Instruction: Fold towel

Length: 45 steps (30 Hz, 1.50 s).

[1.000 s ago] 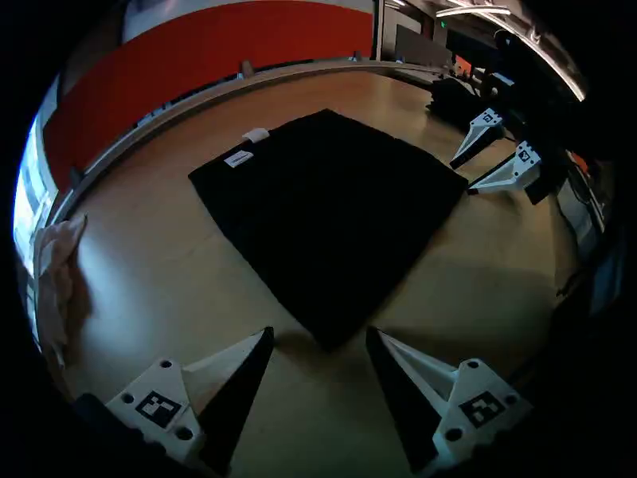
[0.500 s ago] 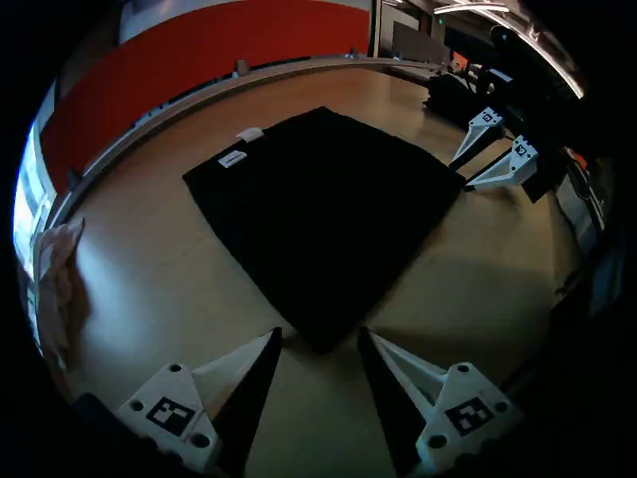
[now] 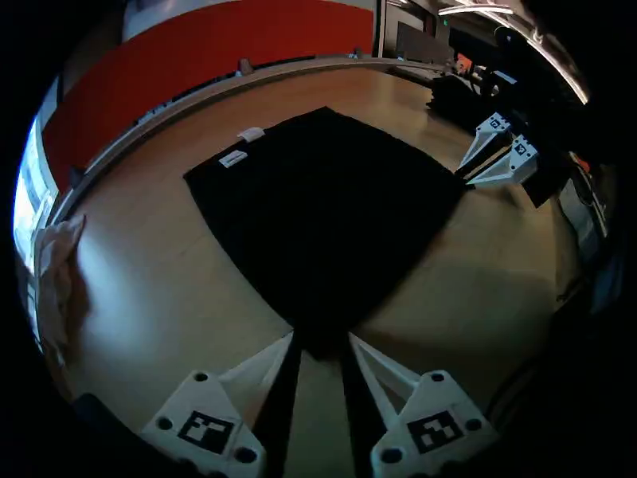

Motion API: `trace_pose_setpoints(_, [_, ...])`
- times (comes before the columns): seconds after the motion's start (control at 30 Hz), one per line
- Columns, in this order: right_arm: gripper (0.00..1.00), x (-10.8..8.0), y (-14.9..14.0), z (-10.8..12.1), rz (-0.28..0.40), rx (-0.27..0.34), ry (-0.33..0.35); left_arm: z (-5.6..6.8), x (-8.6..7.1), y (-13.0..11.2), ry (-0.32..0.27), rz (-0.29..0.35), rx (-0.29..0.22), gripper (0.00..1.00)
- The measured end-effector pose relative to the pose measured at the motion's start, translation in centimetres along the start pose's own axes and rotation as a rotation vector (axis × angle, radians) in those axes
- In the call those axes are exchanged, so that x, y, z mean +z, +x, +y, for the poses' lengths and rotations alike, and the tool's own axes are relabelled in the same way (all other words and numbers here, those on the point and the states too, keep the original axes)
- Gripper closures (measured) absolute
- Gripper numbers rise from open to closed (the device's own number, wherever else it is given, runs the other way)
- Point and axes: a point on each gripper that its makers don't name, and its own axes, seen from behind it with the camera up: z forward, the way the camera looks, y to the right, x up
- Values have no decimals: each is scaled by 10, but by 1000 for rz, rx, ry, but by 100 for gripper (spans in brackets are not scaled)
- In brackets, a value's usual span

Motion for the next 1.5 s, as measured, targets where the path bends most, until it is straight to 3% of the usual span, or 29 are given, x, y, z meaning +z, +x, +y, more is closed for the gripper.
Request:
trace_pose_setpoints(0.2, [85, -2, 2, -3, 3, 14, 5, -3, 0, 2, 12, 1, -27, 82])
trace_pose_setpoints(0.6, [88, -15, 11, -2, 38, 30, -1, 4, -9, 8, 7, 5, -75, 84])
trace_pose_setpoints(1.0, [88, -40, 23, -6, 66, 25, 11, 13, -36, 16, -3, 26, -130, 84])
trace_pose_setpoints(1.5, [88, -91, 47, -24, 123, 52, 33, 30, -86, 25, -29, 23, -184, 85])
